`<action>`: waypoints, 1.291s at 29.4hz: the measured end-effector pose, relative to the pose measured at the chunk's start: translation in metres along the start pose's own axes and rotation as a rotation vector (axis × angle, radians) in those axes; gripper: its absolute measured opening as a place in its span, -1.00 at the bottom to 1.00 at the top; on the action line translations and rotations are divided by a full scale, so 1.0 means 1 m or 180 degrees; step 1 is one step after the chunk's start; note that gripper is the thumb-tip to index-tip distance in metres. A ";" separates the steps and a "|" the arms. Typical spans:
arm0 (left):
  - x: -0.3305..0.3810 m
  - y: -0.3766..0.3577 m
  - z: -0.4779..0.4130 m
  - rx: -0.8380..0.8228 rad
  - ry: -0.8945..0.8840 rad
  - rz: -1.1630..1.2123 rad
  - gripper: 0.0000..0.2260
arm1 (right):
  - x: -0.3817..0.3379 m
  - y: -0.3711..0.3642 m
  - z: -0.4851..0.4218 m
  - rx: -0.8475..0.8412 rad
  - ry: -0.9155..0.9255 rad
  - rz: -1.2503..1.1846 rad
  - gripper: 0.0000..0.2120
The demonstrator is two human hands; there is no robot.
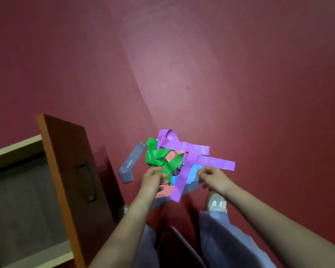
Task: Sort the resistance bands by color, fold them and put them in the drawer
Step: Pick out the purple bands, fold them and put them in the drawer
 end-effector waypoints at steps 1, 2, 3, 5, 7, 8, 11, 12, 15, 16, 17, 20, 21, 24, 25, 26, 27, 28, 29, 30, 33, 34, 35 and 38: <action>-0.009 -0.013 -0.021 -0.0049 0.0046 -0.0027 -0.77 | 0.010 0.005 -0.021 0.0052 -0.0014 0.0050 -0.70; -0.016 -0.025 -0.044 -0.0105 0.0068 -0.0035 -0.76 | 0.022 0.010 -0.047 0.0120 -0.0015 0.0094 -0.70; -0.019 -0.033 -0.056 -0.0132 0.0086 -0.0046 -0.75 | 0.029 0.013 -0.063 0.0186 -0.0042 0.0157 -0.71; -0.038 -0.052 -0.097 -0.0316 0.0049 -0.0114 -0.76 | 0.063 0.017 -0.112 0.0294 -0.0098 0.0134 -0.72; -0.050 -0.062 -0.131 -0.0354 0.0042 -0.0178 -0.76 | 0.086 0.020 -0.152 0.0459 -0.0150 0.0085 -0.71; -0.064 -0.065 -0.152 -0.0373 0.0051 -0.0234 -0.75 | 0.105 0.017 -0.178 0.0553 -0.0162 -0.0020 -0.72; -0.088 -0.065 -0.193 -0.0426 0.0062 -0.0227 -0.75 | 0.136 0.013 -0.225 0.0834 -0.0223 -0.0316 -0.72; -0.094 -0.066 -0.204 -0.0427 0.0042 -0.0267 -0.76 | 0.144 0.014 -0.238 0.0919 -0.0220 -0.0400 -0.73; -0.115 -0.065 -0.240 -0.0448 0.0038 -0.0305 -0.78 | 0.169 0.003 -0.281 0.0947 -0.0289 -0.0536 -0.75; -0.120 -0.065 -0.249 -0.0456 -0.0003 -0.0299 -0.79 | 0.174 0.000 -0.292 0.0955 -0.0287 -0.0572 -0.75; -0.126 -0.066 -0.260 -0.0473 -0.0050 -0.0307 -0.81 | 0.179 -0.003 -0.305 0.0998 -0.0240 -0.0593 -0.74; -0.130 -0.071 -0.285 -0.0477 -0.0276 -0.0472 -0.81 | 0.179 -0.008 -0.335 0.1019 -0.0121 -0.0763 -0.65; -0.129 -0.071 -0.293 -0.0440 -0.0389 -0.0505 -0.80 | 0.176 -0.011 -0.343 0.0991 -0.0072 -0.0884 -0.63; -0.122 -0.073 -0.314 -0.0349 -0.0743 -0.0550 -0.82 | 0.183 -0.018 -0.362 0.1128 -0.0098 -0.1313 -0.63; -0.119 -0.074 -0.319 -0.0357 -0.0819 -0.0539 -0.81 | 0.186 -0.018 -0.365 0.1259 -0.0029 -0.1340 -0.62; -0.118 -0.077 -0.322 -0.0383 -0.0935 -0.0539 -0.80 | 0.191 -0.017 -0.367 0.1382 0.0073 -0.1286 -0.60; -0.117 -0.078 -0.322 -0.0393 -0.1076 -0.0507 -0.81 | 0.192 -0.017 -0.365 0.1460 0.0183 -0.1195 -0.59; -0.116 -0.081 -0.322 -0.0451 -0.1277 -0.0421 -0.82 | 0.190 -0.015 -0.362 0.1562 0.0356 -0.1140 -0.59; -0.116 -0.084 -0.322 -0.0492 -0.1454 -0.0327 -0.80 | 0.189 -0.014 -0.356 0.1654 0.0578 -0.1074 -0.59; -0.120 -0.083 -0.321 -0.0513 -0.1593 -0.0274 -0.76 | 0.185 -0.015 -0.348 0.1673 0.0842 -0.0980 -0.59; -0.136 -0.080 -0.310 -0.0595 -0.1992 -0.0477 -0.72 | 0.171 -0.030 -0.308 0.1499 0.1584 -0.0768 -0.62; -0.138 -0.078 -0.308 -0.0630 -0.2033 -0.0590 -0.72 | 0.170 -0.038 -0.298 0.1227 0.1754 -0.0785 -0.65; -0.141 -0.075 -0.313 -0.0618 -0.2001 -0.0656 -0.70 | 0.168 -0.049 -0.290 0.0797 0.1831 -0.0878 -0.69; -0.147 -0.070 -0.325 -0.1028 -0.1360 -0.0222 -0.63 | 0.161 -0.074 -0.275 -0.0176 0.1768 -0.1158 -0.78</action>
Point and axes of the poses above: each hand's wrist, its own z-axis away from the middle knuckle, its own y-axis out of the back of the hand, x = y × z, the point moved 6 cm from there along -z, towards the middle knuckle, and after that the axes turned 6 degrees about -x, right-handed, at the moved point
